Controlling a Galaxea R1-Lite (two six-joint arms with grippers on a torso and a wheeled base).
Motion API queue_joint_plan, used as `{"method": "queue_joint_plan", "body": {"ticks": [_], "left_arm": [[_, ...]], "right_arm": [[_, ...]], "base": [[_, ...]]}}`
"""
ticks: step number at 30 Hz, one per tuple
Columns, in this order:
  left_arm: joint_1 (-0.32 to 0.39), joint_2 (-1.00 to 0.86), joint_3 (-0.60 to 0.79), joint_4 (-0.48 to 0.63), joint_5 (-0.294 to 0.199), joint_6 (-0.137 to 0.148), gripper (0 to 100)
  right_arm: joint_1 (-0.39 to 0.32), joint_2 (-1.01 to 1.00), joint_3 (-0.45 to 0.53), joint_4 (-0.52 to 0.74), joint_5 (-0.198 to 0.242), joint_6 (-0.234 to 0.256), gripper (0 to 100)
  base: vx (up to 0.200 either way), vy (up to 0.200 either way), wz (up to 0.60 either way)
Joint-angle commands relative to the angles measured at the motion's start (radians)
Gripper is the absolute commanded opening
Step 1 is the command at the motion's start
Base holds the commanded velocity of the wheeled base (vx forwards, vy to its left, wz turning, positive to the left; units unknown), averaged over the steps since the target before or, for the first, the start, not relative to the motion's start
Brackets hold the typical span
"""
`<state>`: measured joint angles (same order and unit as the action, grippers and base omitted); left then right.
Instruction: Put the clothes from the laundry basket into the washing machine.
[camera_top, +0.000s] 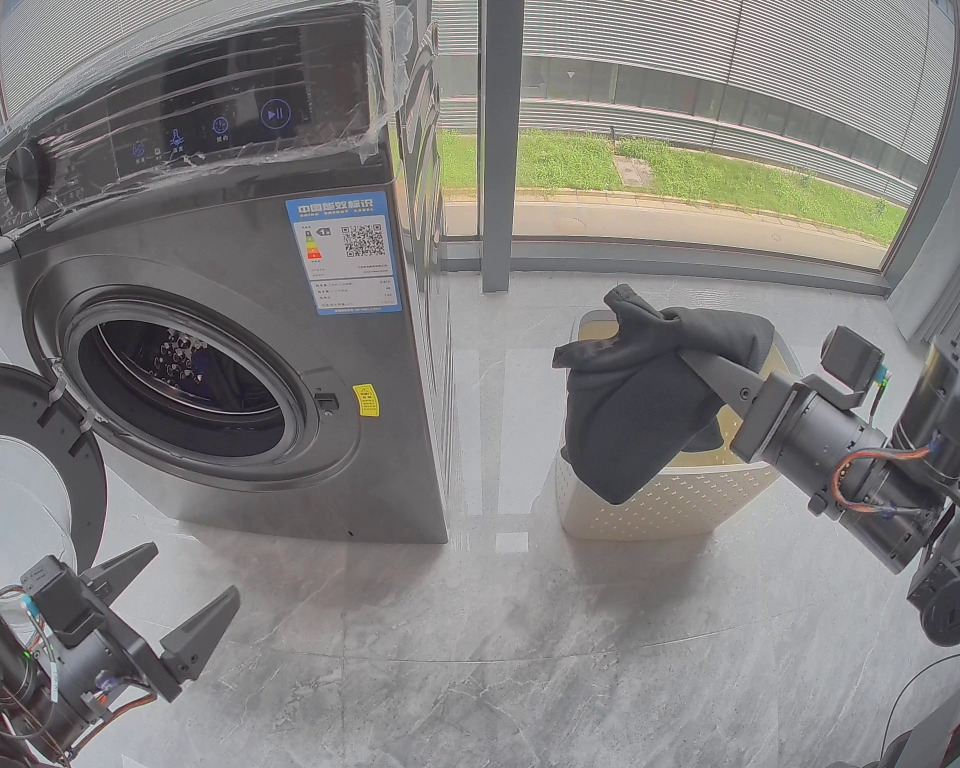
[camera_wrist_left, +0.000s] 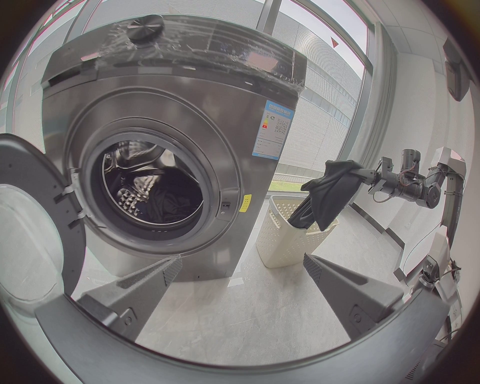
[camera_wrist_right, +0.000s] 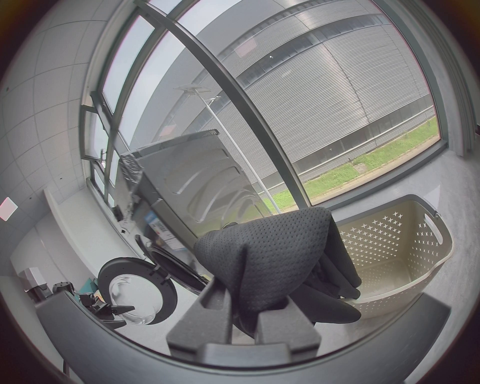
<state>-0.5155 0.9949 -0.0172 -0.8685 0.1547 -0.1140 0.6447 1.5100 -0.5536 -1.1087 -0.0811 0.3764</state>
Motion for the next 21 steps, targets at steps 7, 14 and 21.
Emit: {"method": "queue_joint_plan", "body": {"ticks": [7, 14, 21], "left_arm": [[0.265, -0.578, 0.017, 0.411, -0.098, 0.001, 100], [0.423, -0.795, 0.017, 0.603, -0.210, 0.005, 100], [0.519, -0.995, 0.011, 0.826, -0.241, 0.020, 100]], "right_arm": [[0.026, -0.108, 0.020, 0.003, 0.027, -0.034, 0], [0.024, -0.109, 0.020, 0.004, 0.026, -0.034, 0], [0.024, -0.106, 0.034, 0.004, 0.026, -0.034, 0]], "base": [[-0.200, 0.000, 0.00], [-0.200, 0.000, 0.00], [-0.171, 0.000, 0.00]]}}
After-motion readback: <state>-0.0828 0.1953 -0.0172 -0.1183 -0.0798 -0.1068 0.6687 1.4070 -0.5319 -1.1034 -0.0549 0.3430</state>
